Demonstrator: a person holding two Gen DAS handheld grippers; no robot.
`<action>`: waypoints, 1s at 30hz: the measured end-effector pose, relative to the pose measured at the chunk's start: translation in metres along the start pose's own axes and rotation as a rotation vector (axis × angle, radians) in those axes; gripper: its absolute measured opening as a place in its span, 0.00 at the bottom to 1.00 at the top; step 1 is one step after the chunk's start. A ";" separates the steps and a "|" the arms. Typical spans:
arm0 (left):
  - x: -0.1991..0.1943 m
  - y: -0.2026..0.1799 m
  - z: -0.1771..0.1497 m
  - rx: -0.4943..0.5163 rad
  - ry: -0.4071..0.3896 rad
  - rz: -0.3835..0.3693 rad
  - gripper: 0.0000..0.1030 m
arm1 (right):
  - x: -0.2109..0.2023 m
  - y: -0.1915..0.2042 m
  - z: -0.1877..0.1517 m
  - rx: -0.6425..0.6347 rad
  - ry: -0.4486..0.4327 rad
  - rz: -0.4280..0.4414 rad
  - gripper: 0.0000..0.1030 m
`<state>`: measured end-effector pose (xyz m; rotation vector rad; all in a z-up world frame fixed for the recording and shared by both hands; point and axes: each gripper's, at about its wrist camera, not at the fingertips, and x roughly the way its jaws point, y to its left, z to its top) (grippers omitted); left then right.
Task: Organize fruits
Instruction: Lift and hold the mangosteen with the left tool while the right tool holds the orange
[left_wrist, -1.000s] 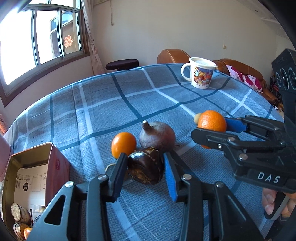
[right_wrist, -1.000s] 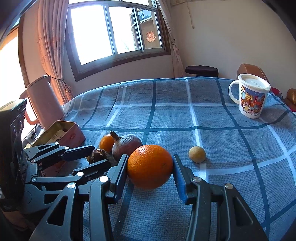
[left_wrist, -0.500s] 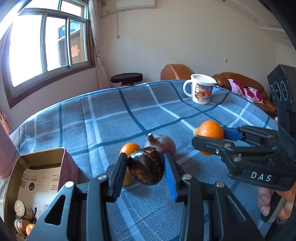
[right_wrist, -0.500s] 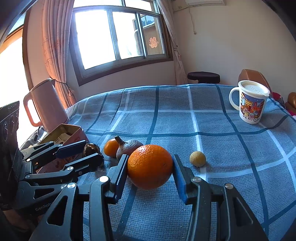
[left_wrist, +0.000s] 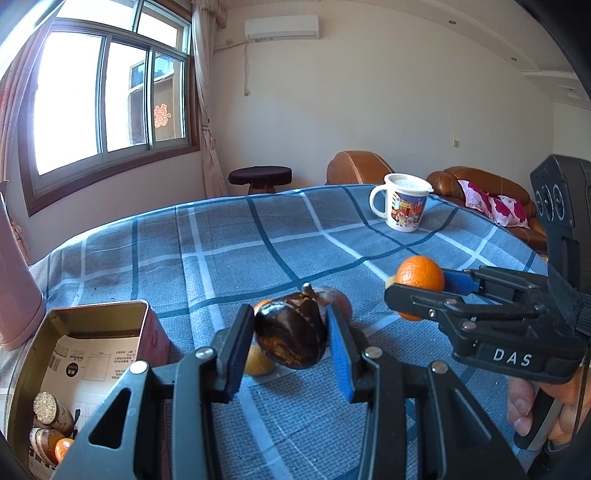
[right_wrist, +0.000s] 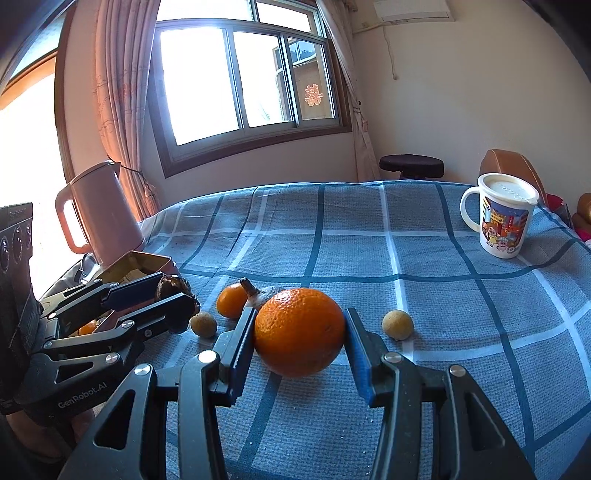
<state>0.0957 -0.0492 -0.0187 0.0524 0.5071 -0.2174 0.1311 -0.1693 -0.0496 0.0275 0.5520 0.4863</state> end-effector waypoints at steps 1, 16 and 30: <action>-0.001 0.000 0.000 -0.001 -0.005 0.001 0.40 | 0.000 0.000 0.000 -0.001 -0.003 0.000 0.47; -0.012 -0.005 -0.003 0.005 -0.044 -0.001 0.40 | -0.007 0.005 -0.001 -0.024 -0.038 0.006 0.47; -0.022 -0.007 -0.005 0.006 -0.089 0.000 0.40 | -0.013 0.009 -0.001 -0.048 -0.069 0.000 0.47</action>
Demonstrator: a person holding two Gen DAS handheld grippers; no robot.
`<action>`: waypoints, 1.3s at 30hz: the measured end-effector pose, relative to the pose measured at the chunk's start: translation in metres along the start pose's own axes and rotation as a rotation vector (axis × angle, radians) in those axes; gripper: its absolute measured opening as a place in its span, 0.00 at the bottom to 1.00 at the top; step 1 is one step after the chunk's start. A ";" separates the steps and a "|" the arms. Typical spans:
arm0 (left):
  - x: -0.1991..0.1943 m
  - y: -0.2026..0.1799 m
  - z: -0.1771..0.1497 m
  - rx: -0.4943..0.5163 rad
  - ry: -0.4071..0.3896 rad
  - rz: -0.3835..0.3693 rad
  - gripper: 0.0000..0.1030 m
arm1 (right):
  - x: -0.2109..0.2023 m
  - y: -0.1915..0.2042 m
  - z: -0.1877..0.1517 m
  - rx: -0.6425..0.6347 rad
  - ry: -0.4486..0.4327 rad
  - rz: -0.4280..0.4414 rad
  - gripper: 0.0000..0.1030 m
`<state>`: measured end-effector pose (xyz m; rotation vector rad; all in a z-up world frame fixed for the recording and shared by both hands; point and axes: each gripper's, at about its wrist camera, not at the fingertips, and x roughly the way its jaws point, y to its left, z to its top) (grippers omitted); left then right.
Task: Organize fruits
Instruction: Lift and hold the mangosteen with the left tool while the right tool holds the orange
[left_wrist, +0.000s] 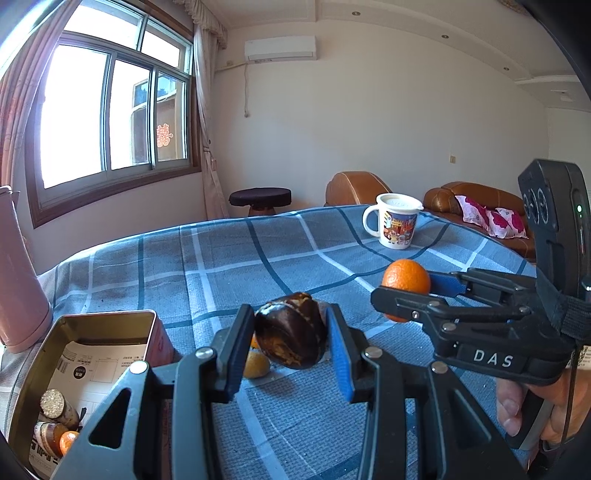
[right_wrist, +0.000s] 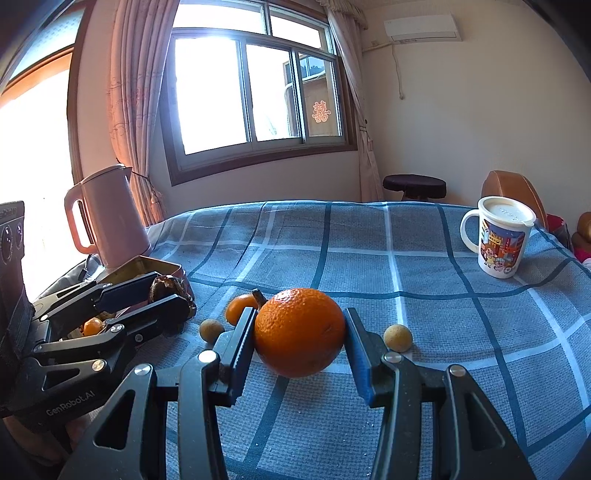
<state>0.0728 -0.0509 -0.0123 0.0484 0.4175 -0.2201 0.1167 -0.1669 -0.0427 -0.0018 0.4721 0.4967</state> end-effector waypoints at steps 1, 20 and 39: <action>-0.001 0.000 0.000 -0.001 -0.004 0.001 0.40 | 0.000 0.001 0.000 -0.003 -0.003 -0.001 0.47; -0.012 -0.001 -0.002 -0.002 -0.046 0.002 0.40 | -0.011 0.008 -0.001 -0.046 -0.060 -0.008 0.47; -0.020 0.000 -0.003 -0.009 -0.084 0.013 0.40 | -0.022 0.014 -0.003 -0.076 -0.116 -0.011 0.47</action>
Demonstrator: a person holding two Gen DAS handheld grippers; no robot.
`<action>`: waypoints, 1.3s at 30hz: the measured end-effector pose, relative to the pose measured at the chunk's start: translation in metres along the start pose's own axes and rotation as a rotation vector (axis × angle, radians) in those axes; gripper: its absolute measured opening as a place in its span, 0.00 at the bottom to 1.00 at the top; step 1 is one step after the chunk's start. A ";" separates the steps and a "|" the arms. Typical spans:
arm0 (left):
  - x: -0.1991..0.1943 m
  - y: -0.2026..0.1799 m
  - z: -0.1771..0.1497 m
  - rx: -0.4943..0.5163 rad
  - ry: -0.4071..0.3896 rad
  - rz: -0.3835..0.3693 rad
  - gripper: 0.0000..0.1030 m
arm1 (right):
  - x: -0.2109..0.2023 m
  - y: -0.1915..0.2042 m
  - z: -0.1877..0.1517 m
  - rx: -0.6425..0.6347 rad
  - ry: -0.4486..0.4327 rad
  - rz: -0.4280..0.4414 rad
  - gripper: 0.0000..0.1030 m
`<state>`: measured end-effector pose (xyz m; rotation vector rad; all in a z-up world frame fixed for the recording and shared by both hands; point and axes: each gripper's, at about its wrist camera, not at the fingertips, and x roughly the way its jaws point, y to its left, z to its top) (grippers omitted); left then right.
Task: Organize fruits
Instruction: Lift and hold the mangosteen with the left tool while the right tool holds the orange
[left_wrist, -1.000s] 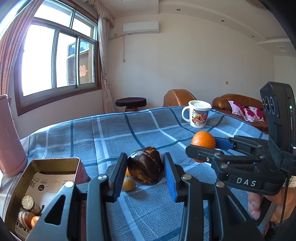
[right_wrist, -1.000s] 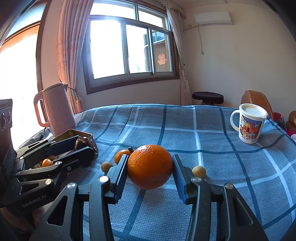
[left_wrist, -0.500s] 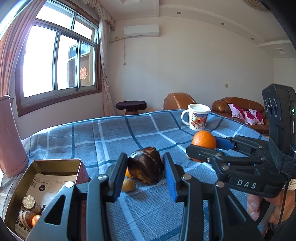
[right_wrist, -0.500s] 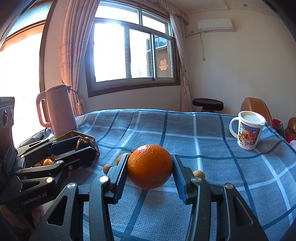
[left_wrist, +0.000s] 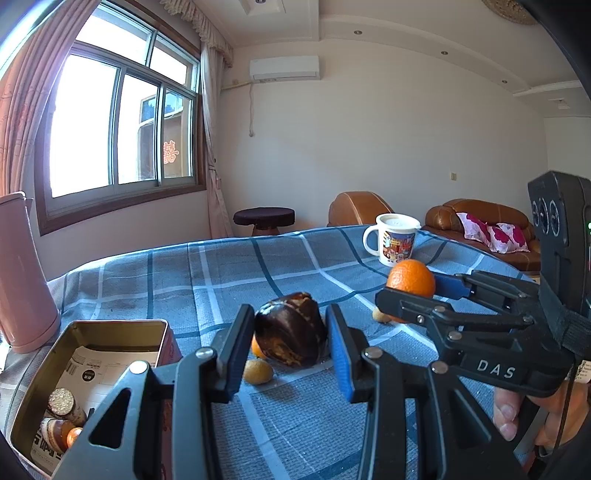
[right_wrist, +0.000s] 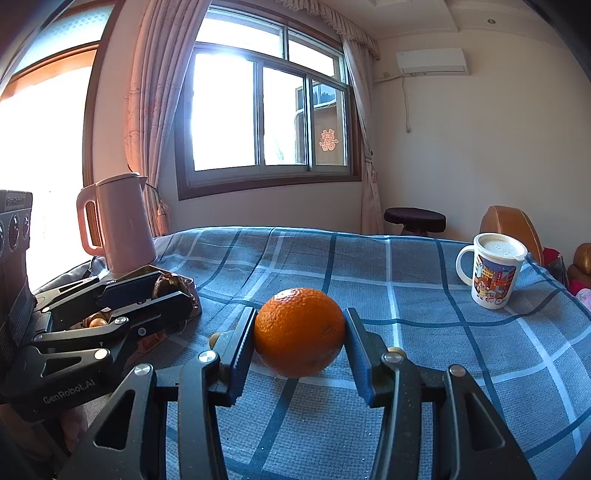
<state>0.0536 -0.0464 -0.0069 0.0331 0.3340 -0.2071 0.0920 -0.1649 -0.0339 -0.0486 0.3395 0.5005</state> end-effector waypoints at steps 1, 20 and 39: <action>-0.001 0.000 0.000 0.000 -0.002 0.001 0.40 | -0.001 0.000 0.000 -0.001 -0.002 0.000 0.47; -0.009 0.000 -0.001 -0.005 -0.032 0.012 0.40 | -0.009 0.003 0.000 -0.025 -0.050 0.010 0.47; -0.014 0.001 -0.003 -0.010 -0.034 0.009 0.40 | -0.012 0.010 0.000 -0.051 -0.058 0.023 0.47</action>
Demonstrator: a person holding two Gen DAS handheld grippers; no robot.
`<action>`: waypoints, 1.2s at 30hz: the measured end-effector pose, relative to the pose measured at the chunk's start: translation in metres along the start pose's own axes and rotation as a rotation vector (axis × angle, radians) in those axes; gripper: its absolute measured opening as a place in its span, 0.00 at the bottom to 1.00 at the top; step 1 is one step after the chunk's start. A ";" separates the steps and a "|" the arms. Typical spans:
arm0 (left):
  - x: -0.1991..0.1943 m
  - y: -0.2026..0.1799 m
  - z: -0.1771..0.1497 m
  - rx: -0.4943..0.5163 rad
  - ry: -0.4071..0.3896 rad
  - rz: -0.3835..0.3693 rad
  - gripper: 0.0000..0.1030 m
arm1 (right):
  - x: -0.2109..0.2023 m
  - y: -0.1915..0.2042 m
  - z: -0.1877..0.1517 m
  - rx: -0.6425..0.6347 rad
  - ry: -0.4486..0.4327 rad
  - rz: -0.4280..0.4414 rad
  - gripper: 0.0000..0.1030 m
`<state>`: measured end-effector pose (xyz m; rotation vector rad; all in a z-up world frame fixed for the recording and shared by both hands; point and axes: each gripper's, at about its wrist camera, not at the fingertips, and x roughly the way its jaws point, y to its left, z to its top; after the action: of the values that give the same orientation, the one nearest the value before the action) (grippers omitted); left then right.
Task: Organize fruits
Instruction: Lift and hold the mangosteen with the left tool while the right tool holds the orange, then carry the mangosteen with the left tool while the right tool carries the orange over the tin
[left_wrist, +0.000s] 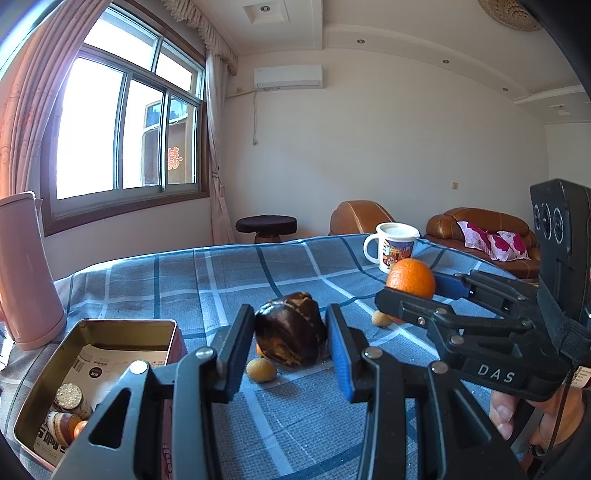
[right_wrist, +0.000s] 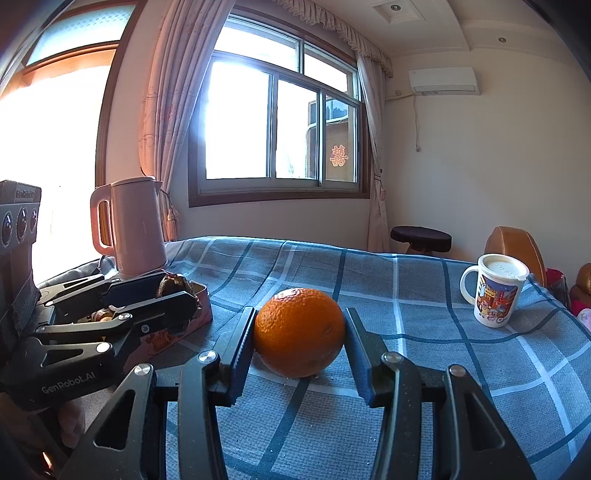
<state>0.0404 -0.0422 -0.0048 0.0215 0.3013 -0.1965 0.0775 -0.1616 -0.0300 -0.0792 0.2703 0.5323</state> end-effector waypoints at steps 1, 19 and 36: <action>-0.001 0.000 0.000 -0.001 0.000 -0.002 0.40 | 0.000 0.000 0.000 0.001 0.000 0.001 0.47; -0.006 0.026 -0.002 -0.055 0.024 0.030 0.40 | 0.015 0.025 0.002 -0.037 0.030 0.039 0.47; -0.018 0.060 -0.006 -0.105 0.028 0.074 0.40 | 0.035 0.060 0.006 -0.085 0.067 0.109 0.47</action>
<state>0.0334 0.0205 -0.0060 -0.0684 0.3374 -0.1068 0.0773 -0.0916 -0.0345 -0.1656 0.3183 0.6499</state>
